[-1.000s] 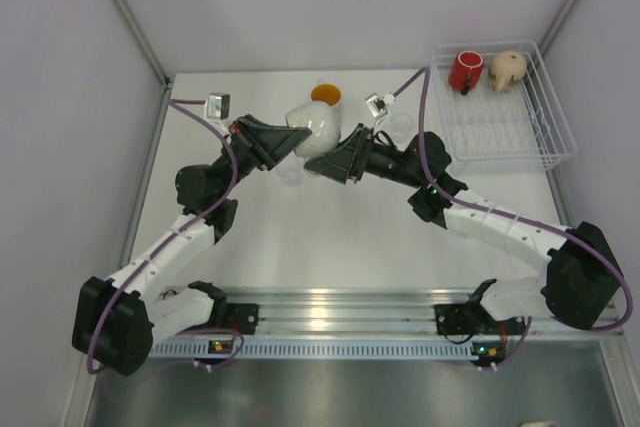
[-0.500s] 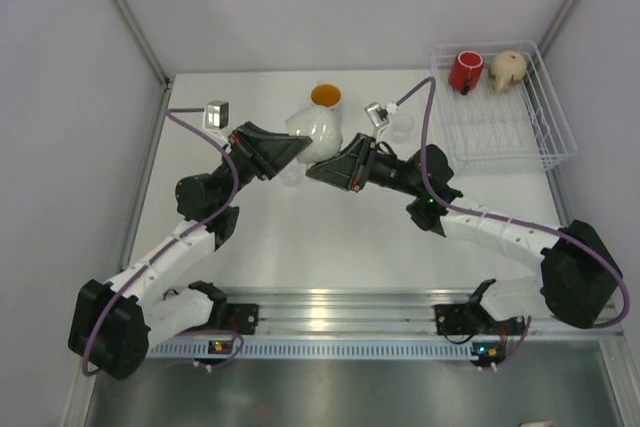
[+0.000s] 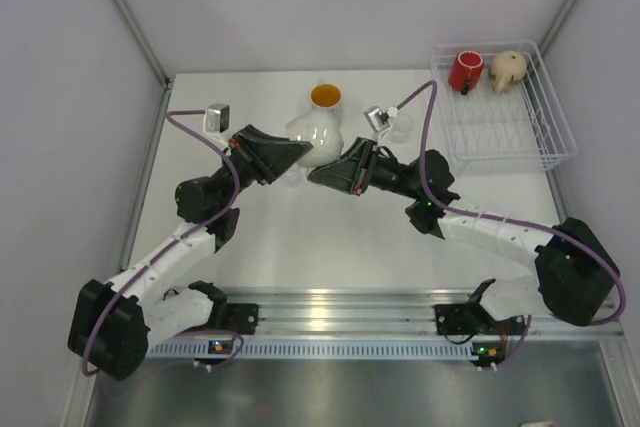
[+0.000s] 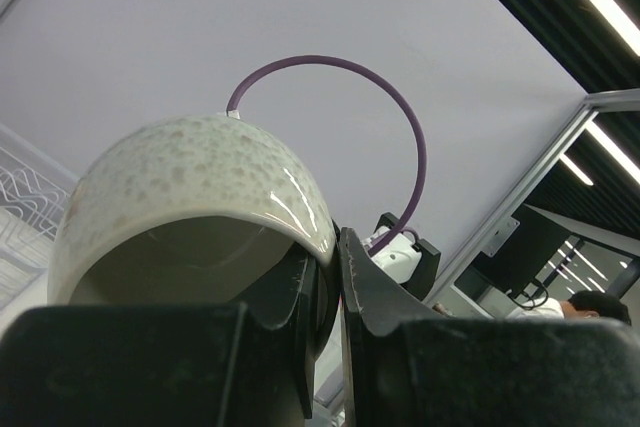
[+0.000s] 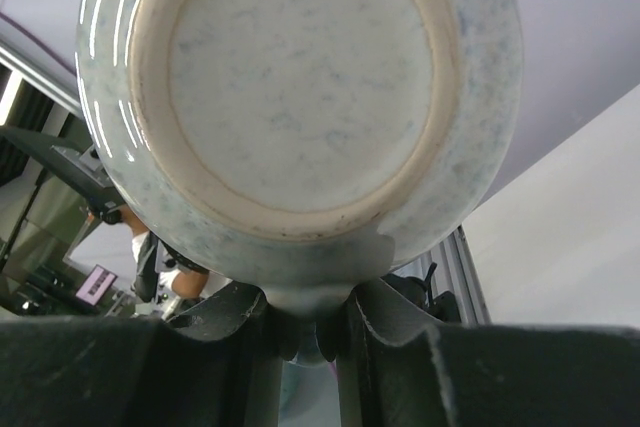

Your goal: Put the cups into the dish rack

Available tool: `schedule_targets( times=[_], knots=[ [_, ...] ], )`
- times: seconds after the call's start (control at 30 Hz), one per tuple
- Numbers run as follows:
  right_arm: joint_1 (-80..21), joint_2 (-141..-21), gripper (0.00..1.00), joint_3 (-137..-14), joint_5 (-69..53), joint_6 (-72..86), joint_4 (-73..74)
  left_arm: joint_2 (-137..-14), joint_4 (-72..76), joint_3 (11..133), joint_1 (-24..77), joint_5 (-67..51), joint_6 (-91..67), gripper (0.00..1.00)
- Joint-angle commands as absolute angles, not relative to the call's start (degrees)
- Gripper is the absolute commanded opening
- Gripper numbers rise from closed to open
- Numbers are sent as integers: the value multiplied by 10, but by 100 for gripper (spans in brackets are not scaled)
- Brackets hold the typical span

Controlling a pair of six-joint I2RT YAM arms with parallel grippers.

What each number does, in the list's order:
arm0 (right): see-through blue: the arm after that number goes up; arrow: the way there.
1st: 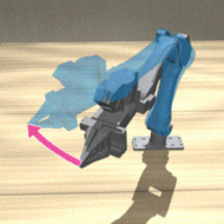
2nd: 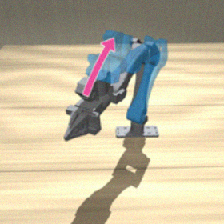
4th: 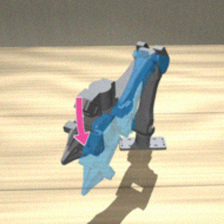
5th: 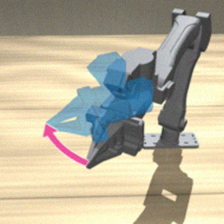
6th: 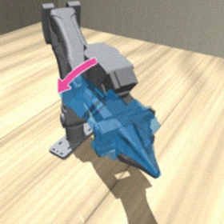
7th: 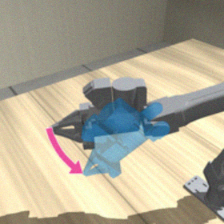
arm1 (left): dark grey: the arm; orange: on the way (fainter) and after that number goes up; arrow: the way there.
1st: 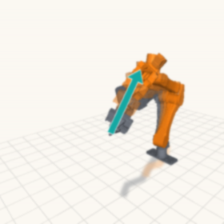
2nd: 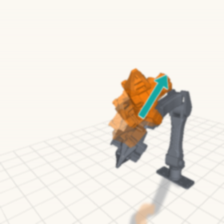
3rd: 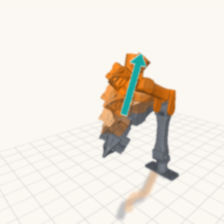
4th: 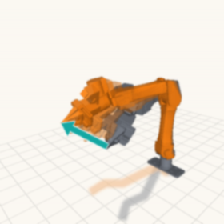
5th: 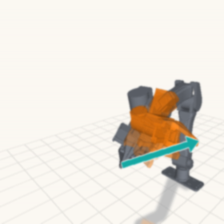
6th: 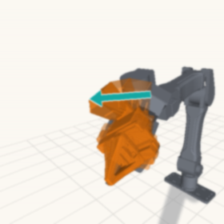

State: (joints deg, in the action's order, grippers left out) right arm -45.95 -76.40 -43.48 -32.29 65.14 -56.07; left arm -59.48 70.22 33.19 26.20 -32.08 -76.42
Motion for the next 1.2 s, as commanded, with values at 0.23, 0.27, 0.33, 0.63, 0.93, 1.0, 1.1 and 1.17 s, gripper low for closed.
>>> schedule_targets(
  times=[0.23, 0.27, 0.33, 0.63, 0.93, 1.0, 1.1, 1.17],
  knots=[
    [-463, -687, 0, -438, -296, 615, -618, -581, 735, 304, 265, -348, -741, 57],
    [-462, -675, 0, -432, -295, 611, -614, -580, 735, 303, 265, -350, -741, 60],
    [-460, -654, 0, -431, -285, 596, -583, -579, 735, 301, 265, -349, -740, 68],
    [-438, -581, 0, -446, -203, 505, -359, -575, 720, 288, 265, -345, -721, 98],
    [-362, -545, 0, -541, -42, 403, -96, -473, 453, 303, 265, -317, -555, 98],
    [-319, -551, 0, -555, -21, 393, -48, -447, 408, 302, 265, -291, -524, 98],
    [-251, -578, 0, -583, -3, 389, -11, -404, 319, 312, 265, -259, -472, 98],
    [-222, -608, 0, -614, 28, 372, 14, -391, 268, 317, 265, -258, -441, 98]
  ],
)
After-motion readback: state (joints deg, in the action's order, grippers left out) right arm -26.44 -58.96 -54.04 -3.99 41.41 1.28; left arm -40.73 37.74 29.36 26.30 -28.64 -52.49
